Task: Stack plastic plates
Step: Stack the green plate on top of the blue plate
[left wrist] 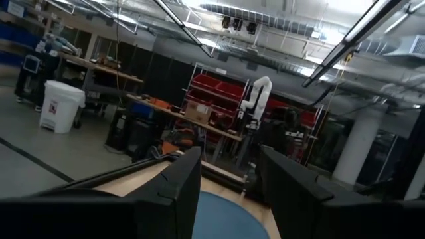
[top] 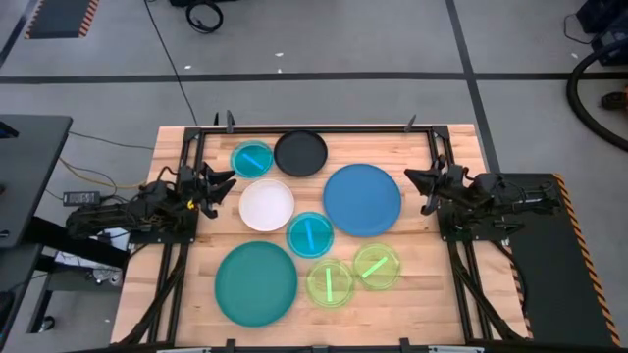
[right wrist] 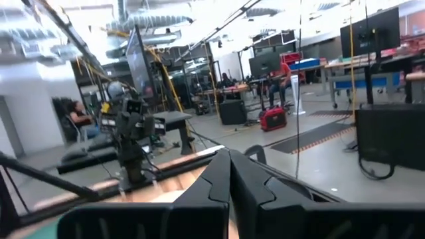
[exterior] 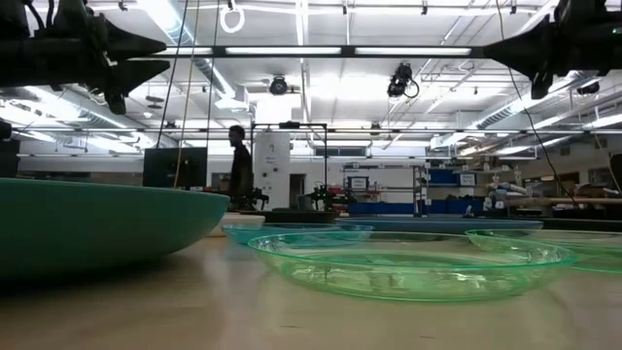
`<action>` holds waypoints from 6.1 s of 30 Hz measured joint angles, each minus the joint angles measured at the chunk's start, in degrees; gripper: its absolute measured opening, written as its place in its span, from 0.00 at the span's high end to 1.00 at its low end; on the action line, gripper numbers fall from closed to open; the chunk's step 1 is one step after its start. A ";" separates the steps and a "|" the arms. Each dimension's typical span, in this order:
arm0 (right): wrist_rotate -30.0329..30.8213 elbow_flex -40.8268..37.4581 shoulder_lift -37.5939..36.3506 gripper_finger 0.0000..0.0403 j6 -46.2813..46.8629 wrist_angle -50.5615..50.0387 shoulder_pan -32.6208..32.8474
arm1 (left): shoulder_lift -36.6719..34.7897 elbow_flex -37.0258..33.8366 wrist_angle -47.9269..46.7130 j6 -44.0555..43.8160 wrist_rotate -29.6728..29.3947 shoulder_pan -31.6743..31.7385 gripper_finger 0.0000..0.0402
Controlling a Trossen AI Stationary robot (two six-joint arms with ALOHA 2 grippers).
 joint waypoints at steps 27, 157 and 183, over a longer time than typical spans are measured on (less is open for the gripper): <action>-7.64 7.16 42.01 0.98 8.21 12.46 1.10 | 13.16 4.90 -15.96 -4.78 24.01 -0.09 0.60; -19.56 81.44 124.13 0.93 39.66 -27.35 7.91 | 25.11 12.55 -26.71 -3.29 7.67 -17.30 0.60; -17.33 88.46 120.51 0.96 29.19 -38.45 5.91 | 25.11 12.55 -27.60 -3.70 7.67 -17.35 0.60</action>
